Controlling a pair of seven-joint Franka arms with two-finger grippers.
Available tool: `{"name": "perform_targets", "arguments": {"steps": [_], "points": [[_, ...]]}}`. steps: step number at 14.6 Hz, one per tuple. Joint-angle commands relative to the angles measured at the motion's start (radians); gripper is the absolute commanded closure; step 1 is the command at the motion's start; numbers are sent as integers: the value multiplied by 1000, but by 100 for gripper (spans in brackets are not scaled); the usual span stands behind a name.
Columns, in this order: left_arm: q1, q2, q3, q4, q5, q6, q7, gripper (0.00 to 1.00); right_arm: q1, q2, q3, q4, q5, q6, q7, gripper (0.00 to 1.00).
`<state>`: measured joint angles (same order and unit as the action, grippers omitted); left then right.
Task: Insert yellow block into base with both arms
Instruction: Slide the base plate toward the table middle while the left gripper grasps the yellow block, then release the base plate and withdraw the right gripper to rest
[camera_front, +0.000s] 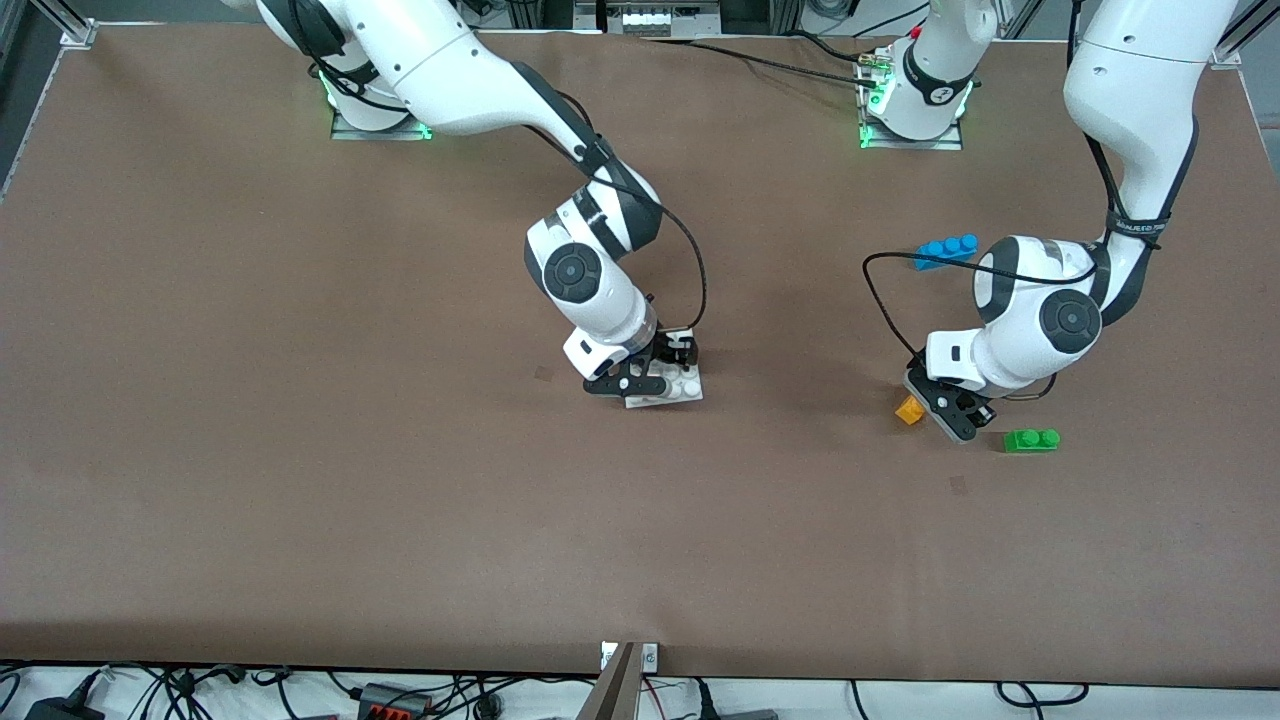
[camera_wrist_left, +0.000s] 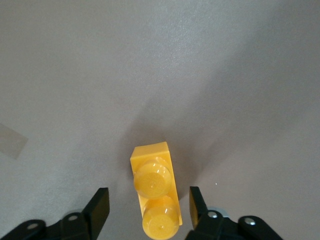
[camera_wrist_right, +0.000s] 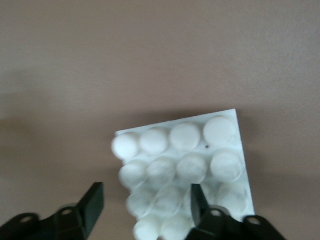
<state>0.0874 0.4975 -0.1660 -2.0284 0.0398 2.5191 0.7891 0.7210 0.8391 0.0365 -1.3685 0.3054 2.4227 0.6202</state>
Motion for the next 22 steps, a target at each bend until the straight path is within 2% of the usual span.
{"name": "perform_targets", "arguments": {"steps": [1, 3, 7, 12, 16, 20, 22], "points": [[8, 19, -1, 16, 20, 1, -24, 28, -21, -109, -21, -15, 3, -140, 10, 0], [8, 19, -1, 14, 22, -2, -21, 32, -43, -161, -62, -15, -14, -241, 4, 0], [3, 10, -3, 17, 22, -25, -27, 32, -95, -235, -128, -15, -104, -442, -55, 0], [-3, 9, -4, 17, 22, -28, -22, 37, -300, -365, -133, -15, -101, -700, -261, 0], [-3, 9, -4, 17, 22, -28, -18, 41, -425, -475, -135, -29, -123, -856, -390, 0], [-3, 6, -4, 19, 22, -33, -17, 49, -550, -566, -135, -41, -202, -981, -640, 0], [-6, 7, -4, 23, 22, -33, -19, 56, -569, -600, -136, -41, -273, -1019, -698, 0]]}}
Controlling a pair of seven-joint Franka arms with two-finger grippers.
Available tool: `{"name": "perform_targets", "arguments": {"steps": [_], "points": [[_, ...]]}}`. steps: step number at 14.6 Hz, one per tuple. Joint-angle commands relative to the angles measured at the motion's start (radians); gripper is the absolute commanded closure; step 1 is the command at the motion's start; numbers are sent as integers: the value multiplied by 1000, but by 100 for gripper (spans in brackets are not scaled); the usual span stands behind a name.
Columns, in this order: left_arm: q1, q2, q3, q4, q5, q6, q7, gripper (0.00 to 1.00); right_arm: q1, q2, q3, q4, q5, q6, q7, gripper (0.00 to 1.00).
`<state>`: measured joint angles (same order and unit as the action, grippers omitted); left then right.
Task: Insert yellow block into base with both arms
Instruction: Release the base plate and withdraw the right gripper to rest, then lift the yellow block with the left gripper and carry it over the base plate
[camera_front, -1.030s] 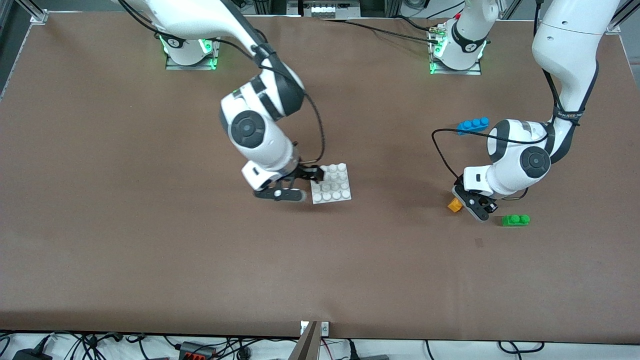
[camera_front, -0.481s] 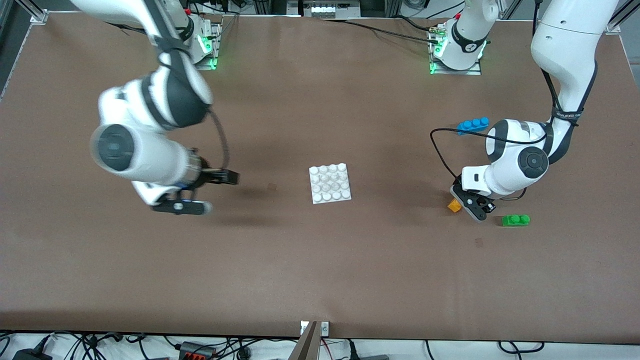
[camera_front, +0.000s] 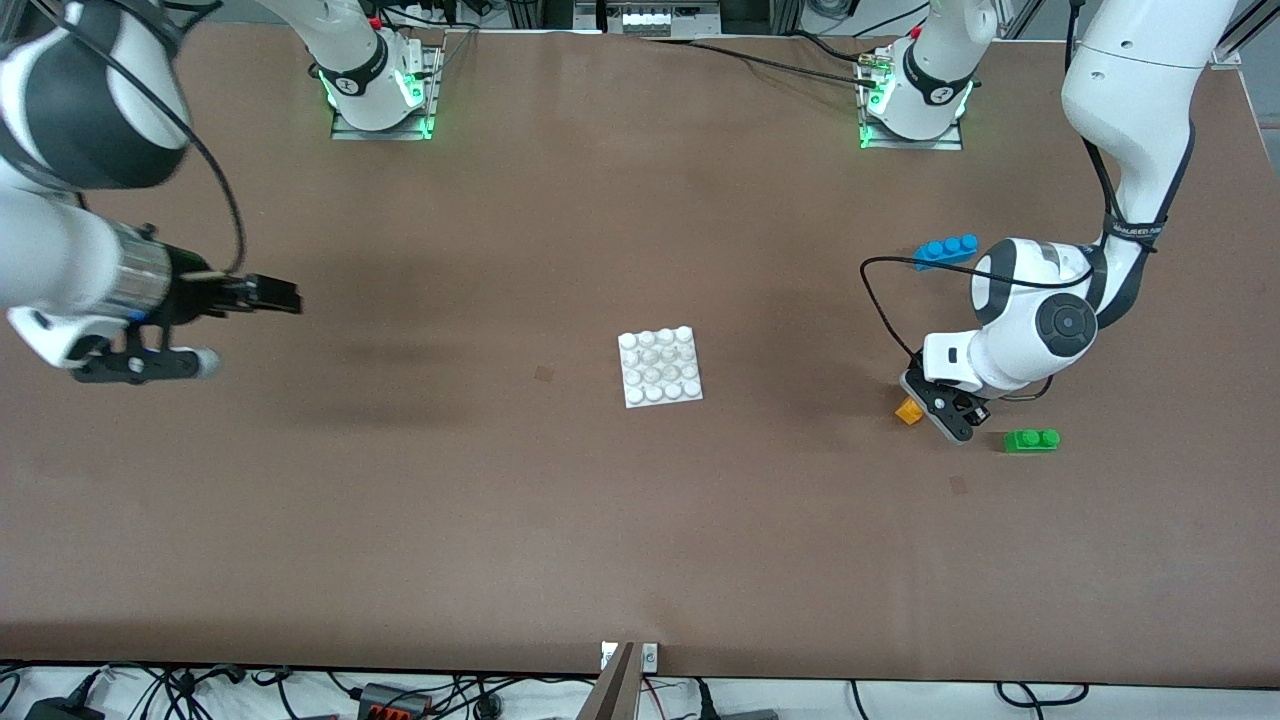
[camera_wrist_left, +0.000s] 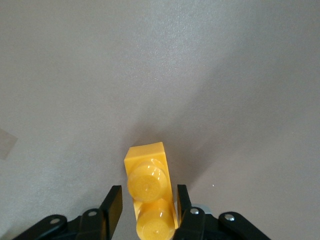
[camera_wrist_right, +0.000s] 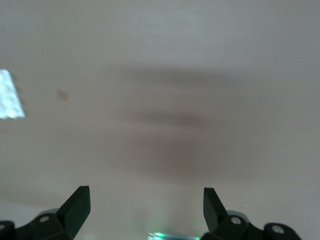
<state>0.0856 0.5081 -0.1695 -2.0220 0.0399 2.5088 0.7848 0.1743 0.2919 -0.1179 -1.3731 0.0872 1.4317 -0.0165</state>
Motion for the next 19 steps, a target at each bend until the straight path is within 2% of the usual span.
{"name": "perform_targets", "arguments": {"steps": [1, 4, 5, 7, 9, 10, 13, 15, 17, 19], "points": [[-4, -3, -1, 20, 21, -22, -13, 60, -33, -62, 17, -37, -70, -45, -101, 0], [-4, -5, -2, 22, 21, -22, -13, 67, -90, -166, 37, -134, -101, -27, -117, 0], [-4, -5, -1, 22, 21, -22, -10, 70, -123, -186, 70, -158, -122, -16, -117, 0], [-1, -11, -1, 22, 21, -22, 54, 80, -240, -247, 159, -266, -147, 98, -182, 0], [2, -10, -1, 25, 21, -22, 65, 82, -268, -351, 170, -438, -147, 247, -209, 0], [0, -11, -1, 26, 21, -22, 65, 82, -275, -367, 170, -461, -143, 277, -208, 0], [0, -28, -2, 25, 21, -37, 63, 84, -279, -355, 158, -422, -115, 283, -200, 0], [-4, -58, -13, 26, 21, -91, 63, 90, -259, -361, 98, -426, -107, 270, -108, 0], [-4, -86, -57, 29, 21, -142, 54, 94, -256, -349, 90, -411, -98, 259, -79, 0], [-6, -98, -106, 54, 20, -220, -2, 96, -263, -304, 89, -316, -96, 213, -82, 0]]}}
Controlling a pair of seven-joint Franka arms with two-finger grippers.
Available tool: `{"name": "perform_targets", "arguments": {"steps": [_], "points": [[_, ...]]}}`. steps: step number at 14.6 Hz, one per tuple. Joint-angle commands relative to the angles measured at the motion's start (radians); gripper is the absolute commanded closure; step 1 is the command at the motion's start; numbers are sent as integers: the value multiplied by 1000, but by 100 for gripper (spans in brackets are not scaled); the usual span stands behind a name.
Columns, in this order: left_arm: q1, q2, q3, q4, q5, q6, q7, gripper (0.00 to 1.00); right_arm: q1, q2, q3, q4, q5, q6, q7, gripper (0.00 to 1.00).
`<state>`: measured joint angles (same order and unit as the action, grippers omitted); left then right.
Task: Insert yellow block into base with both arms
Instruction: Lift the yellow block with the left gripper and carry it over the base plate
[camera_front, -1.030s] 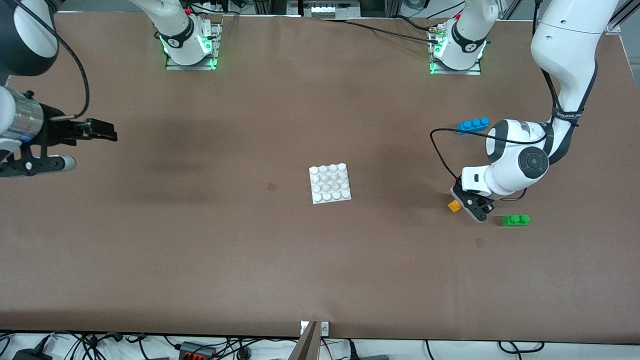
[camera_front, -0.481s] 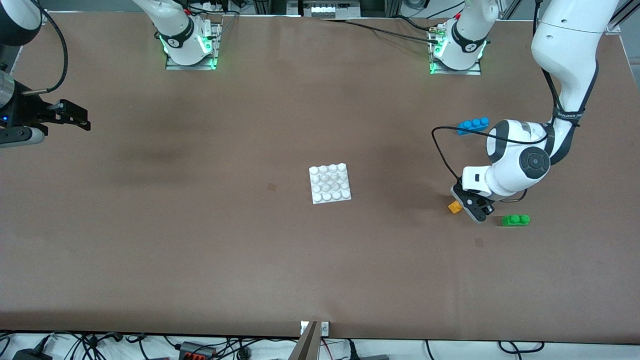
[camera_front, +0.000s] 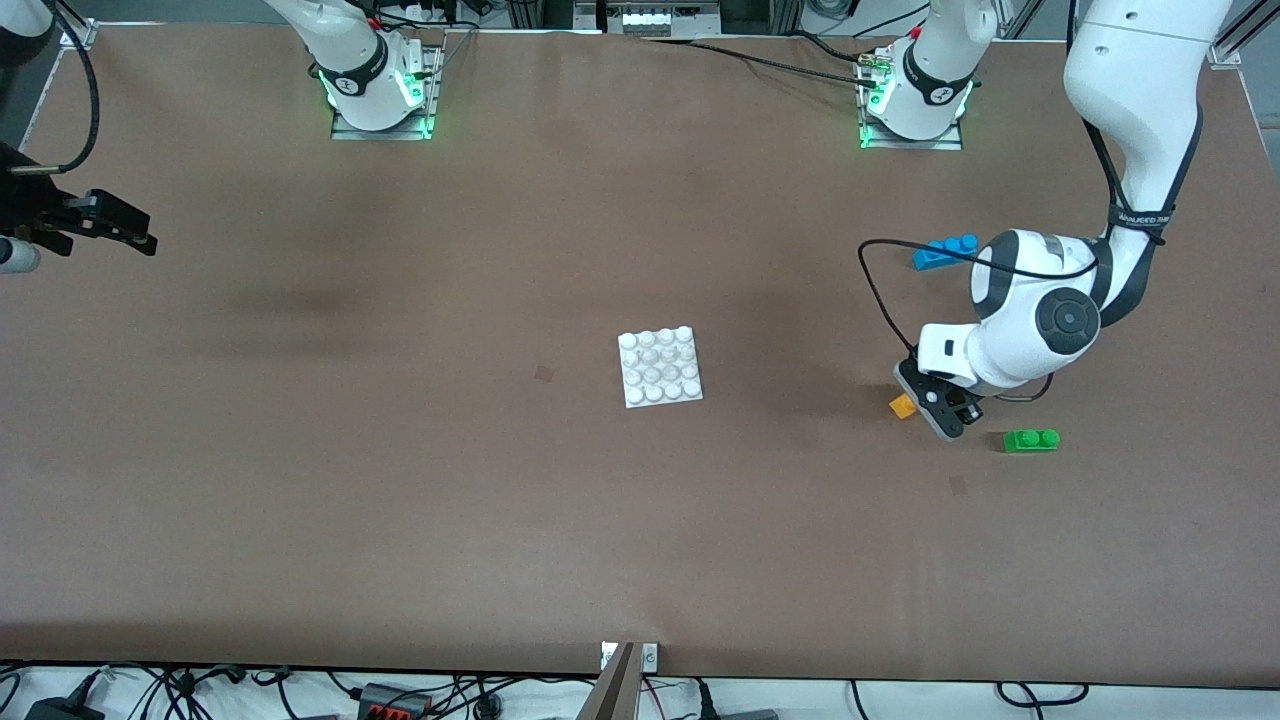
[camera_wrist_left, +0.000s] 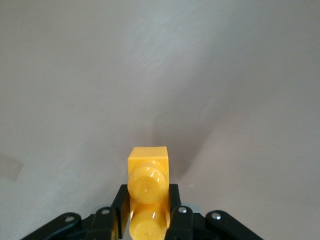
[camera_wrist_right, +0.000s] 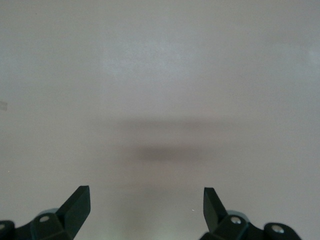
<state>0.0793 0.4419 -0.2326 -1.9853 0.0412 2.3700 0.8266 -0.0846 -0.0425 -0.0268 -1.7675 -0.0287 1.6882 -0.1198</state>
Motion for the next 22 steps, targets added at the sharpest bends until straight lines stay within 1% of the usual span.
{"name": "perform_targets", "arguments": {"steps": [1, 2, 3, 6, 7, 8, 10, 13, 15, 18, 19, 20, 22], "points": [[-1, -31, -71, 35, 17, -144, -114, 97, -4, 83, -2, 170, 19, -68, 20, 0], [-1, -32, -108, 48, 19, -184, -179, 97, -1, 122, -2, 225, 16, -112, 20, 0], [-3, -31, -158, 52, 19, -186, -222, 97, 2, 124, -2, 244, 16, -170, 31, 0], [-16, -17, -243, 52, 16, -181, -315, 97, 3, 118, 5, 241, 15, -191, 37, 0], [-26, -11, -276, 56, 16, -183, -381, 97, 2, 118, 4, 241, 16, -194, 37, 0], [-48, -9, -292, 57, 17, -183, -452, 97, 2, 118, 4, 232, 16, -197, 39, 0], [-117, 15, -292, 89, 17, -184, -561, 99, 5, 116, 4, 226, 19, -223, 39, 0], [-222, 121, -289, 219, 20, -184, -578, 99, 31, 107, 10, 227, 18, -231, 39, 0], [-283, 174, -278, 291, 20, -184, -584, 99, 34, 107, 16, 227, 18, -229, 39, 0], [-306, 236, -278, 362, 25, -181, -584, 100, 34, 102, 30, 227, 18, -238, 39, 0], [-329, 244, -275, 378, 37, -181, -589, 100, 34, 101, 30, 227, 18, -243, 39, 0], [-349, 257, -257, 397, 61, -181, -613, 100, 34, 101, 30, 227, 18, -243, 39, 0], [-371, 283, -249, 414, 91, -180, -647, 100, 32, 101, 28, 227, 18, -245, 39, 0]]}}
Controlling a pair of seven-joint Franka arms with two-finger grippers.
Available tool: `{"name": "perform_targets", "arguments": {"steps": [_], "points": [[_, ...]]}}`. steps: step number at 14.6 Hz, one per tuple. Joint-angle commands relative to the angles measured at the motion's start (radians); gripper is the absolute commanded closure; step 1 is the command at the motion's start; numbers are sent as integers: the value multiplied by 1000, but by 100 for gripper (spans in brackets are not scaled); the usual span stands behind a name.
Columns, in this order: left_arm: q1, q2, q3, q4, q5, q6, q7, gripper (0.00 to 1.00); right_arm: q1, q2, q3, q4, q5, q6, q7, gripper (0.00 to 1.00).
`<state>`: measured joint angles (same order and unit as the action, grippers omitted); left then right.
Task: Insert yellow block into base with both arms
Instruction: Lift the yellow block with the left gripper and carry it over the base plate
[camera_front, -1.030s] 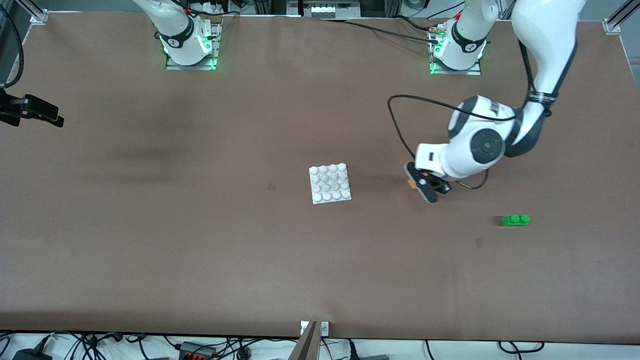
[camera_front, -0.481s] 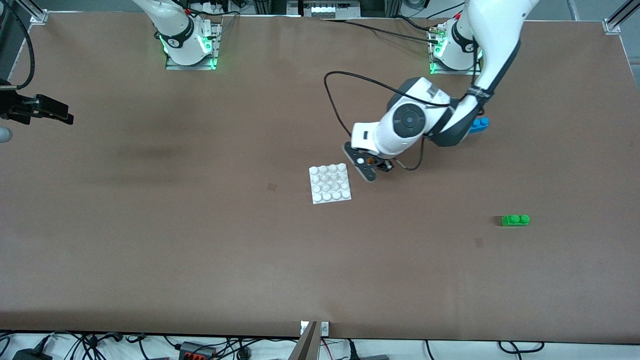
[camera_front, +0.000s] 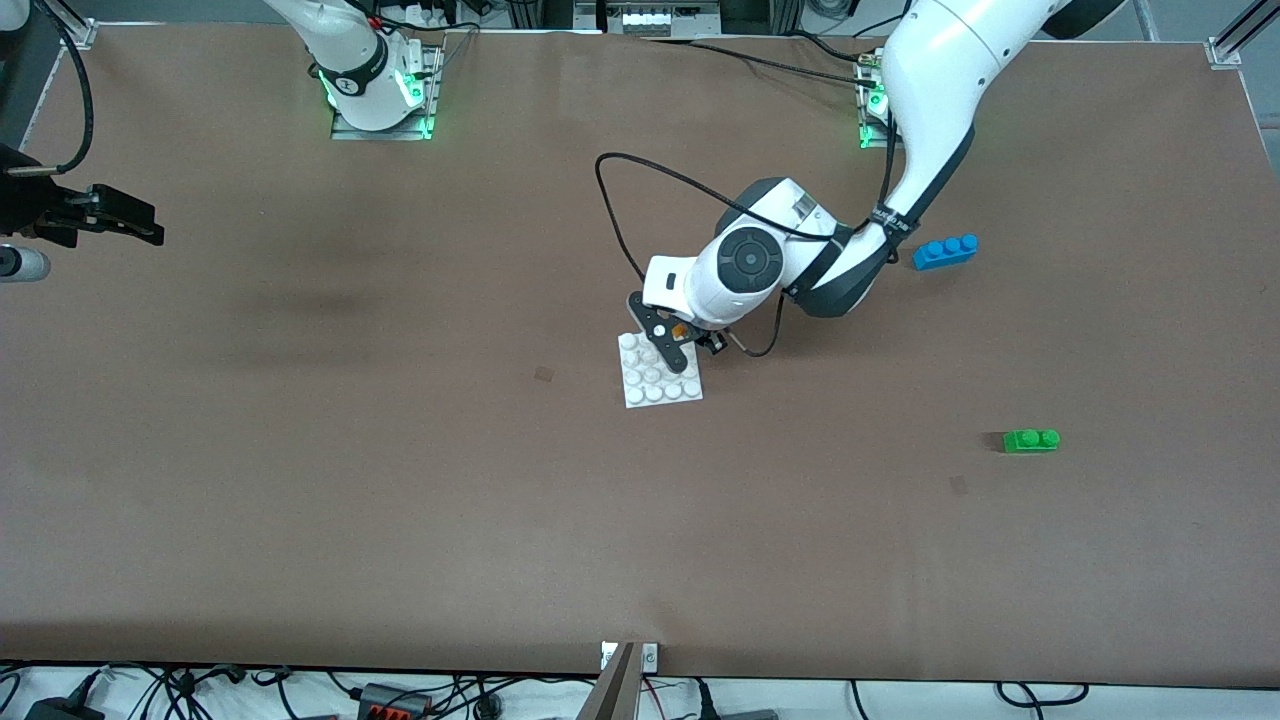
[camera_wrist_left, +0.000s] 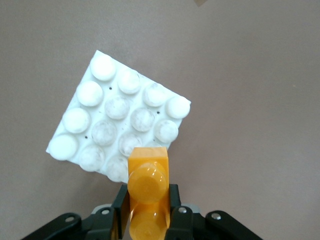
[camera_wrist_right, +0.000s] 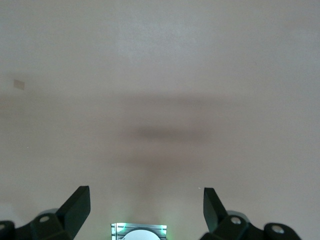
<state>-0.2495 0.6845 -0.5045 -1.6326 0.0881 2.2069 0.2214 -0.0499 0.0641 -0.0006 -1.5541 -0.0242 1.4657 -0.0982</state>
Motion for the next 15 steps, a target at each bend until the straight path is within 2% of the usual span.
{"name": "perform_targets", "arguments": {"steps": [1, 6, 8, 11, 15], "points": [[-45, 64, 23, 95, 48, -16, -54, 100, -2, -6, 2, 12, 13, -22, 17, 0], [-69, 106, 38, 148, 90, -16, -53, 100, -1, -6, 4, 14, 13, -22, 18, 0], [-74, 115, 40, 149, 93, -15, -39, 100, -1, -6, 4, 12, 13, -24, 18, 0], [-74, 118, 38, 151, 177, -4, 1, 100, -1, -6, 4, 12, 13, -24, 18, 0], [-66, 113, 34, 149, 180, -4, 76, 100, -2, -6, 2, 12, 15, -24, 18, 0]]}}
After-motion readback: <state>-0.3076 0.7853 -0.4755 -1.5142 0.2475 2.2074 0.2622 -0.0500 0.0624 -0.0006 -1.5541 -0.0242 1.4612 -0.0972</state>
